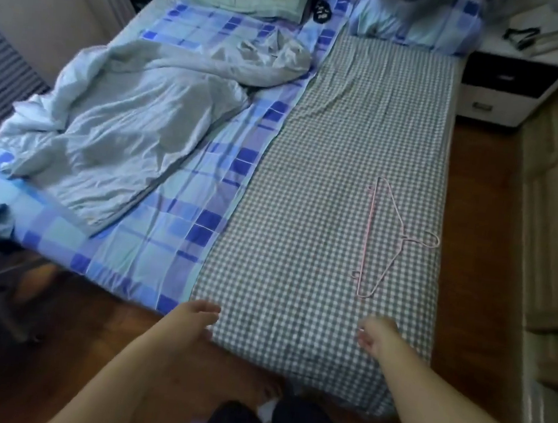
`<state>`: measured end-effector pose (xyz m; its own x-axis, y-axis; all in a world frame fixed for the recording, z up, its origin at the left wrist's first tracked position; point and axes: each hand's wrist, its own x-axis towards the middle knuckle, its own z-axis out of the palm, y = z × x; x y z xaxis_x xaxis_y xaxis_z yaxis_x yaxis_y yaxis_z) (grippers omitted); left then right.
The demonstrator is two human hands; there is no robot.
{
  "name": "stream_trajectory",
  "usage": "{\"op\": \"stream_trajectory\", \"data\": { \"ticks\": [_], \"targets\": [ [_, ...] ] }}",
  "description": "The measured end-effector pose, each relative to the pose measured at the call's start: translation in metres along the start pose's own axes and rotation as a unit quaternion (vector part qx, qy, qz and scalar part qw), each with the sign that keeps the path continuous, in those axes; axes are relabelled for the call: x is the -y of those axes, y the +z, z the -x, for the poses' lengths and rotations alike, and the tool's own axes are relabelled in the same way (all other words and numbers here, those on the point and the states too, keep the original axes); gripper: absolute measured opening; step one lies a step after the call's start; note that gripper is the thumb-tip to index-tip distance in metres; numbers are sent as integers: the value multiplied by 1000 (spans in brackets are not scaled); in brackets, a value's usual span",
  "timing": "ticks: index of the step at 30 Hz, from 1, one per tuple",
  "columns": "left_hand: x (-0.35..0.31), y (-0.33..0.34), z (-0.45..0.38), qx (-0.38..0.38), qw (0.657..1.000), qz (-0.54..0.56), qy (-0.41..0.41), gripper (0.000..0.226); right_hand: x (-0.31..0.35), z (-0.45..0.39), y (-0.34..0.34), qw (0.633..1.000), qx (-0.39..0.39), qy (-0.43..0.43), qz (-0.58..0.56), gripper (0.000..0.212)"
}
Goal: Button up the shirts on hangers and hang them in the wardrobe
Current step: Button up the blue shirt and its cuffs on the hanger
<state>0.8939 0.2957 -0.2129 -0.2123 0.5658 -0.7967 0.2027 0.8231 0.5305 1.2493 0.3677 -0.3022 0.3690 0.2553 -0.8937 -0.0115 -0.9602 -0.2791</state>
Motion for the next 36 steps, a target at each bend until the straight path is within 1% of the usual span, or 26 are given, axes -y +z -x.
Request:
{"op": "stream_trajectory", "data": {
  "ticks": [1, 4, 5, 8, 11, 14, 16, 19, 21, 23, 25, 28, 30, 33, 35, 36],
  "targets": [
    [-3, -6, 0, -10, 1000, 20, -8, 18, 7, 11, 6, 1000, 26, -5, -13, 23],
    [-14, -27, 5, -64, 992, 113, -13, 19, 43, 44, 36, 995, 80, -63, -7, 23],
    [-19, -35, 11, -75, 987, 139, -11, 17, 59, 58, 52, 991, 100, -86, -1, 17],
    [-30, -68, 31, -71, 980, 187, 11, 16, 105, 114, 114, 971, 171, -163, 23, 17],
    [-26, -123, 44, -75, 974, 212, 39, 16, 134, 186, 184, 938, 245, -241, 41, 17],
    [-1, -199, 57, -105, 948, 286, 88, 16, 137, 261, 265, 896, 322, -294, 88, 17],
    [27, -253, 65, -161, 926, 324, 105, 17, 130, 306, 327, 872, 362, -307, 119, 16],
    [88, -337, 74, -241, 889, 377, 95, 18, 104, 364, 433, 838, 411, -317, 170, 18],
    [135, -397, 79, -278, 865, 409, 81, 19, 77, 399, 506, 828, 432, -303, 188, 22],
    [182, -449, 90, -316, 842, 433, 52, 19, 44, 431, 574, 820, 450, -272, 226, 21],
    [220, -494, 110, -344, 823, 450, 36, 20, 16, 466, 630, 810, 466, -239, 264, 19],
    [264, -561, 136, -399, 788, 468, 17, 21, -6, 512, 699, 796, 484, -235, 278, 19],
    [282, -601, 146, -429, 765, 480, 10, 22, -10, 534, 732, 789, 488, -250, 278, 20],
    [291, -648, 147, -450, 732, 512, 28, 21, -6, 564, 781, 781, 481, -288, 276, 22],
    [285, -674, 143, -455, 719, 523, 45, 20, 3, 587, 813, 772, 474, -323, 273, 22],
    [279, -688, 141, -457, 716, 524, 53, 20, 9, 599, 828, 763, 477, -344, 270, 23]
  ]
}}
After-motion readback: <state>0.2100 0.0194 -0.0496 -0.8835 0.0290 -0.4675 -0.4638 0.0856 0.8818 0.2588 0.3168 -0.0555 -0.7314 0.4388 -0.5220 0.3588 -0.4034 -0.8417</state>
